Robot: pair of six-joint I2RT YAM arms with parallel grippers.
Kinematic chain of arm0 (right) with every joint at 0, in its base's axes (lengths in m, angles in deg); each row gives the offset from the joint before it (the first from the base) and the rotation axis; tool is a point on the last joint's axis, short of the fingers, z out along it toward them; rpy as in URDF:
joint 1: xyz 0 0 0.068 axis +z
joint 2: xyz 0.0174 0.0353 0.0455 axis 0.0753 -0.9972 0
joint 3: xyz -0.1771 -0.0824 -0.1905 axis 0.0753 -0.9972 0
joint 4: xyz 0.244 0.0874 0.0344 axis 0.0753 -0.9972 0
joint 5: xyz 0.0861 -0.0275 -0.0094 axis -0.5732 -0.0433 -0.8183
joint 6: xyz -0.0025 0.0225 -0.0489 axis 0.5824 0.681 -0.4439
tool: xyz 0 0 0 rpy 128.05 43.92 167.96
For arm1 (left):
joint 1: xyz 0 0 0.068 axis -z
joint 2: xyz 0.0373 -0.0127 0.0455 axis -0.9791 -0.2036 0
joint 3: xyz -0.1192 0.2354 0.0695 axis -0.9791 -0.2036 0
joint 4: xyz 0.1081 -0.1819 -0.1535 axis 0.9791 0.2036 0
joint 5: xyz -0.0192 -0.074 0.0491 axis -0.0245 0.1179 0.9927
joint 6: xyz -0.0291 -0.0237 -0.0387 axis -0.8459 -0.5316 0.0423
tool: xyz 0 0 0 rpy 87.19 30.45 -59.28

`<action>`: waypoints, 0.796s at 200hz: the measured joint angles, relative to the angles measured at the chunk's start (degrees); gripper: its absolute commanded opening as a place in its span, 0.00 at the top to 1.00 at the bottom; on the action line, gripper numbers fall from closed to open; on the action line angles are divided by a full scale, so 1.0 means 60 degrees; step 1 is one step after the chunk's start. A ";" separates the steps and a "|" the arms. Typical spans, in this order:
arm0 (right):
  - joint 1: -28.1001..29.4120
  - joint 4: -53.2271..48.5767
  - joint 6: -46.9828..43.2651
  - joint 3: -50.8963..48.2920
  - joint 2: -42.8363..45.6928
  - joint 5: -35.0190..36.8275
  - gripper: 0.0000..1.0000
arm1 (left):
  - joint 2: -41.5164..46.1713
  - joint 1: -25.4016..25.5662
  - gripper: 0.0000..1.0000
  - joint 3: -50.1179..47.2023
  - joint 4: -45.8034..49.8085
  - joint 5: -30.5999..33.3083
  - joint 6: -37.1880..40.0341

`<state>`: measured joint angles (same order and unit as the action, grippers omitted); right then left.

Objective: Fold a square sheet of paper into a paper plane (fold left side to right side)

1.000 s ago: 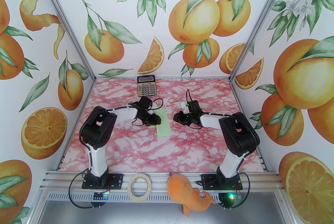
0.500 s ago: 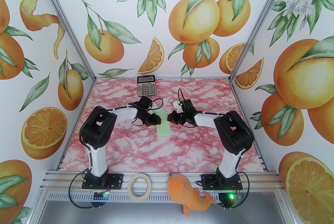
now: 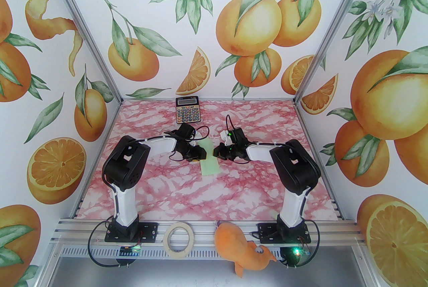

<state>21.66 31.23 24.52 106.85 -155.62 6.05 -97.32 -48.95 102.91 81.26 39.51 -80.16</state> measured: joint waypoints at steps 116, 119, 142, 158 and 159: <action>0.0000 -0.0535 -0.0459 0.0313 -0.0266 0.0087 1.00 | 0.0095 0.0058 0.48 0.0135 0.0211 0.0055 0.0047; 0.0000 -0.0550 -0.0463 0.0313 -0.0266 0.0095 1.00 | 0.0131 0.0069 0.47 0.0135 0.0226 0.0102 0.0069; 0.0036 -0.0590 -0.0499 0.0339 -0.0266 0.0142 1.00 | 0.0412 0.0025 0.42 0.0113 0.0641 0.0557 0.0135; 0.0036 -0.0597 -0.0535 0.0342 -0.0266 0.0160 1.00 | 0.0878 -0.0175 0.45 -0.0015 0.1104 0.1071 0.0087; 0.0036 -0.0597 -0.0535 0.0342 -0.0266 0.0157 1.00 | 0.0903 -0.0186 0.45 -0.0022 0.1129 0.1089 0.0091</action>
<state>21.88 27.65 21.31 108.91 -157.22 6.99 -91.90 -50.07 102.77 88.03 46.04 -79.61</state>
